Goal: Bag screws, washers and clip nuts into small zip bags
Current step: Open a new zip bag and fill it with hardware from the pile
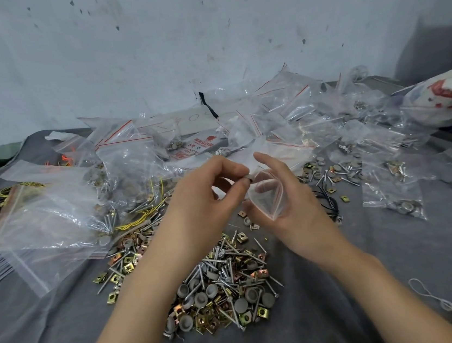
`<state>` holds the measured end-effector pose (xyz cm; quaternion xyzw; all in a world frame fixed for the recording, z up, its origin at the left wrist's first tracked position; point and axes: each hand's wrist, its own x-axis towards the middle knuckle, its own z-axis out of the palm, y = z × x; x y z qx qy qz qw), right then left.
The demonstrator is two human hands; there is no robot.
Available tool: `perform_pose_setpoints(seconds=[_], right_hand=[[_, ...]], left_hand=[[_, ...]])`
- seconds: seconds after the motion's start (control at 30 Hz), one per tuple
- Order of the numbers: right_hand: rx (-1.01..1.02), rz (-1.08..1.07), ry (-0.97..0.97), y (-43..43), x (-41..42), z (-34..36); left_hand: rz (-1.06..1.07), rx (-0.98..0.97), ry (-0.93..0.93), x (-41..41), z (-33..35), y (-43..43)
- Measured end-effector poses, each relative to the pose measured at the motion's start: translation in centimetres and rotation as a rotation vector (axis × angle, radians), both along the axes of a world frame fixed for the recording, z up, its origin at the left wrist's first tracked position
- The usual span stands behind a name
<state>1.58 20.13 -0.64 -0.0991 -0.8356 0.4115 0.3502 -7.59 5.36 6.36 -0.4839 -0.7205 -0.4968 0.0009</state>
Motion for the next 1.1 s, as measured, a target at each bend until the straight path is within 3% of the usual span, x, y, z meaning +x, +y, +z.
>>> perform_pose_setpoints(seconds=[0.43, 0.63, 0.93, 1.1], right_hand=[[0.011, 0.005, -0.009, 0.0, 0.3, 0.2], [-0.006, 0.010, 0.012, 0.1, 0.2, 0.0], [-0.023, 0.020, 0.009, 0.1, 0.6, 0.4], [-0.037, 0.025, 0.032, 0.2, 0.4, 0.3]], left_hand=[[-0.044, -0.010, 0.067, 0.6, 0.2, 0.4], [0.065, 0.005, 0.028, -1.2, 0.1, -0.4], [0.162, -0.507, 0.142, -4.6, -3.4, -2.4], [0.151, -0.567, 0.181, -4.2, -4.2, -1.9]])
